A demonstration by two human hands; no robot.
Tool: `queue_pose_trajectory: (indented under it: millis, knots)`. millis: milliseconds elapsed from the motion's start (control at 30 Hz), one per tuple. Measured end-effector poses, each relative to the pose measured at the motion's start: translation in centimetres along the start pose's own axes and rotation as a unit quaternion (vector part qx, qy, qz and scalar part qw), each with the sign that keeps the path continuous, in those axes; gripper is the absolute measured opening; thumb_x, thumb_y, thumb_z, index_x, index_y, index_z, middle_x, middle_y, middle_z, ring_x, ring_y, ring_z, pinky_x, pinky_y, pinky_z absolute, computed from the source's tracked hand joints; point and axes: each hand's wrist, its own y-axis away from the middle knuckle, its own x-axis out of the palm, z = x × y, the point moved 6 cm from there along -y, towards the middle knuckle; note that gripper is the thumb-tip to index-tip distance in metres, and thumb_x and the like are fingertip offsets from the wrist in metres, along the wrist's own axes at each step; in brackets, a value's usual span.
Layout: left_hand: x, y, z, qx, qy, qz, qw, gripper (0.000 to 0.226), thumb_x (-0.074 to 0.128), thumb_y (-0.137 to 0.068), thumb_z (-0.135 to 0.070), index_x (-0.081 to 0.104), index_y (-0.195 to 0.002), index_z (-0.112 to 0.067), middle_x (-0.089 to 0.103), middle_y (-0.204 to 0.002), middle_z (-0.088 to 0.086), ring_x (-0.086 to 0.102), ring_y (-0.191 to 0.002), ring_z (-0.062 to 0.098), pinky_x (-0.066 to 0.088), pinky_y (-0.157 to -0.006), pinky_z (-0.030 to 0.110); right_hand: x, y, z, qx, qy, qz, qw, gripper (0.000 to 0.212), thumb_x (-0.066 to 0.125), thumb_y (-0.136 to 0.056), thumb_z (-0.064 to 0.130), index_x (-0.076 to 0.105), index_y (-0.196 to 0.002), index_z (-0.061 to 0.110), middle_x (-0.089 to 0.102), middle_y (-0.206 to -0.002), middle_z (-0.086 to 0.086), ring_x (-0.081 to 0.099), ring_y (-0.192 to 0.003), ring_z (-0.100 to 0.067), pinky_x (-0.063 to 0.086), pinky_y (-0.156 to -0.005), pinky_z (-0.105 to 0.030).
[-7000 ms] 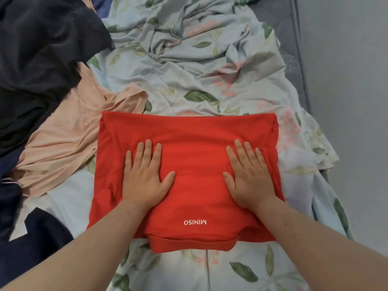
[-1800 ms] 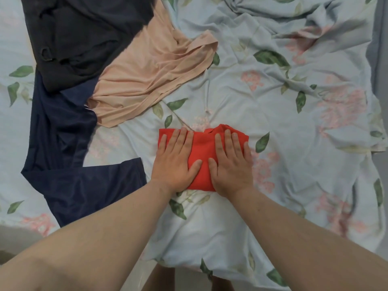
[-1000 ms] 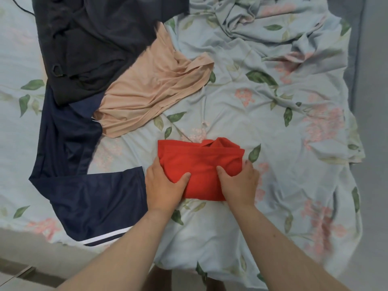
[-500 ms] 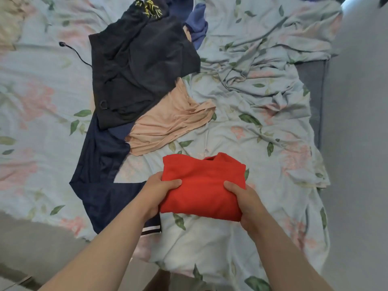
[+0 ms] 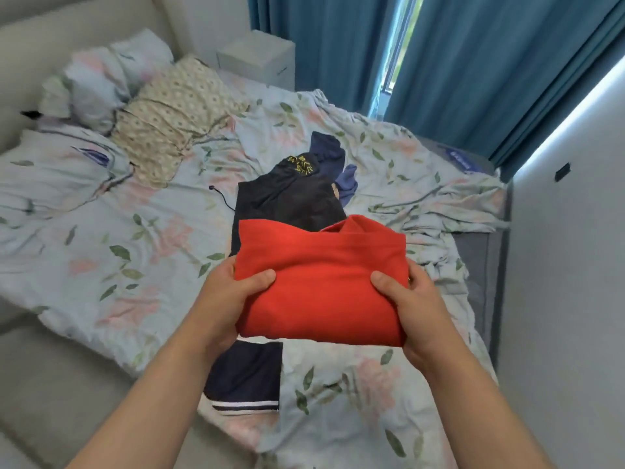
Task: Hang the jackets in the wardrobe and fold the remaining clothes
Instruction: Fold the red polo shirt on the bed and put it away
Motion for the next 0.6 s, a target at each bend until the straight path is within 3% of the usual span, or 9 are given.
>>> queue_pose_trajectory:
  millis: [67, 267, 433, 600]
  knots:
    - [-0.3, 3.1, -4.4, 0.047, 0.012, -0.025, 0.999, 0.038, 0.078, -0.063, -0.018, 0.072, -0.1, -0.016, 0.076, -0.099, 0.008, 0.073, -0.084, 0.023, 0.057, -0.064, 0.033, 1.5, 1.4, 4.3, -0.032, -0.001, 0.038, 0.999, 0.032, 0.073, -0.085, 0.012, 0.066, -0.114, 0.021, 0.076, -0.103, 0.001, 0.073, -0.091, -0.019, 0.055, -0.071, -0.032]
    - [-1.7, 14.7, -13.1, 0.173, -0.008, -0.128, 0.976, 0.049, 0.077, -0.064, -0.02, 0.067, -0.11, -0.01, 0.075, -0.102, 0.011, 0.073, -0.09, 0.027, 0.055, -0.074, 0.038, 5.4, 7.0, 13.7, -0.135, 0.009, 0.149, 0.98, 0.024, 0.076, -0.083, 0.019, 0.069, -0.107, 0.022, 0.076, -0.095, 0.002, 0.073, -0.087, -0.02, 0.057, -0.072, -0.036]
    - [-2.5, 24.4, -14.8, 0.25, 0.018, -0.225, 0.942, 0.048, 0.078, -0.063, -0.02, 0.067, -0.108, -0.01, 0.074, -0.102, 0.015, 0.071, -0.09, 0.029, 0.053, -0.079, 0.041, 7.1, 13.2, 18.3, -0.21, 0.022, 0.227, 0.951, 0.043, 0.077, -0.066, 0.038, 0.069, -0.107, 0.028, 0.075, -0.097, 0.002, 0.072, -0.088, -0.019, 0.058, -0.078, -0.041]
    - [-2.8, 33.1, -15.7, 0.3, 0.024, -0.298, 0.906, 0.052, 0.081, -0.061, -0.014, 0.066, -0.111, -0.008, 0.074, -0.102, 0.015, 0.07, -0.086, 0.027, 0.052, -0.077, 0.038, 8.9, 18.5, 20.3, -0.233, -0.003, 0.305, 0.923, 0.034, 0.083, -0.075, 0.028, 0.07, -0.106, 0.035, 0.075, -0.094, 0.003, 0.072, -0.085, -0.019, 0.059, -0.076, -0.043]
